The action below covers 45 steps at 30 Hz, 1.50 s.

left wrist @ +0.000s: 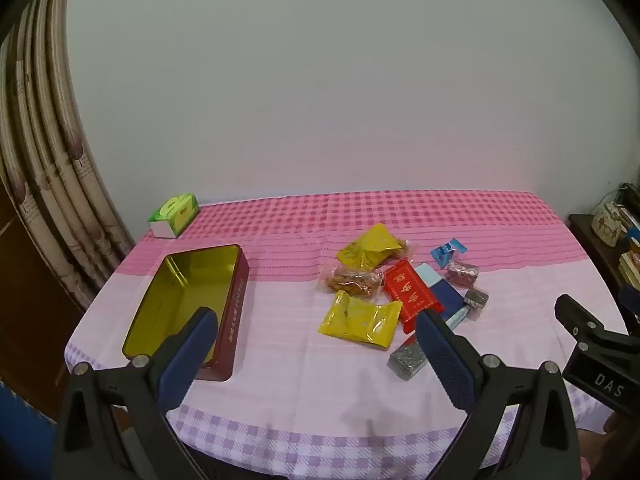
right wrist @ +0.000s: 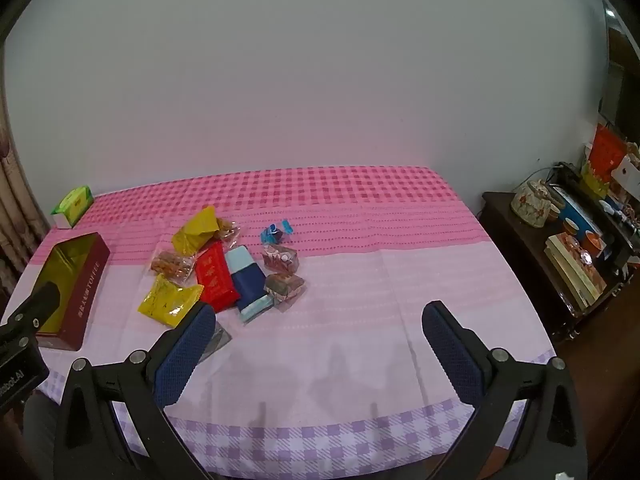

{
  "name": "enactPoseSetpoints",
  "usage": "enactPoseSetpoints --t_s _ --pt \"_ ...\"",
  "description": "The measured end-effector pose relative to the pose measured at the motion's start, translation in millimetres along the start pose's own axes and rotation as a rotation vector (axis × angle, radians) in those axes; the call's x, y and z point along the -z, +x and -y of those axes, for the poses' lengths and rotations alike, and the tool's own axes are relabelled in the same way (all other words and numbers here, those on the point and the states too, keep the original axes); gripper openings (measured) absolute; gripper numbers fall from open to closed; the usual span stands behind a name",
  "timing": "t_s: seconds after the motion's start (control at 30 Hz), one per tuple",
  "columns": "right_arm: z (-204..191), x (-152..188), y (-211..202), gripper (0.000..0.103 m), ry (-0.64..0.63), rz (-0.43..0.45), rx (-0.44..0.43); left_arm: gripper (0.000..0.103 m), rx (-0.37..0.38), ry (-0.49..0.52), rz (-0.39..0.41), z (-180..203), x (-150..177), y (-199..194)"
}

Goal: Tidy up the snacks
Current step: 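Move the left gripper toward the grey sparkly block among the snacks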

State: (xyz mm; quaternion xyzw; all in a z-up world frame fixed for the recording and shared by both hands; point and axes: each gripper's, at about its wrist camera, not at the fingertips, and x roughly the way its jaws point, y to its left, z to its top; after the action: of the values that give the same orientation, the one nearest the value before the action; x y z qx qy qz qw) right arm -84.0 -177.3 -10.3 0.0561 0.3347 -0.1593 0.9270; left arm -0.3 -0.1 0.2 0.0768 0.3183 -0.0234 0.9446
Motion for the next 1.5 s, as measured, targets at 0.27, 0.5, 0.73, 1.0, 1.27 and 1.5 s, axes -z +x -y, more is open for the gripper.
enactPoseSetpoints --t_s 0.27,0.5,0.73,1.0,1.27,1.5 --pt "-0.6 1.2 -0.8 0.103 0.003 -0.003 -0.006 0.101 -0.006 0.0 -0.004 2.3 -0.8 -0.5" --pt "-3.1 2.3 -2.9 0.103 0.002 0.005 0.003 0.101 0.014 0.019 -0.009 3.1 0.0 4.1" --pt "1.0 3.1 3.0 0.103 -0.009 0.005 0.015 0.101 0.077 0.021 0.02 1.7 5.0 10.8" --pt "16.5 0.0 4.3 0.103 0.017 0.015 0.059 0.101 0.173 0.008 -0.053 -8.5 24.5 32.9" --pt "22.0 1.9 11.0 0.103 0.024 -0.002 0.059 0.101 0.196 0.06 -0.048 5.7 31.9 35.8" --pt "21.9 1.2 12.4 0.103 0.03 -0.002 0.055 0.101 0.282 0.137 -0.07 28.9 40.9 39.9"
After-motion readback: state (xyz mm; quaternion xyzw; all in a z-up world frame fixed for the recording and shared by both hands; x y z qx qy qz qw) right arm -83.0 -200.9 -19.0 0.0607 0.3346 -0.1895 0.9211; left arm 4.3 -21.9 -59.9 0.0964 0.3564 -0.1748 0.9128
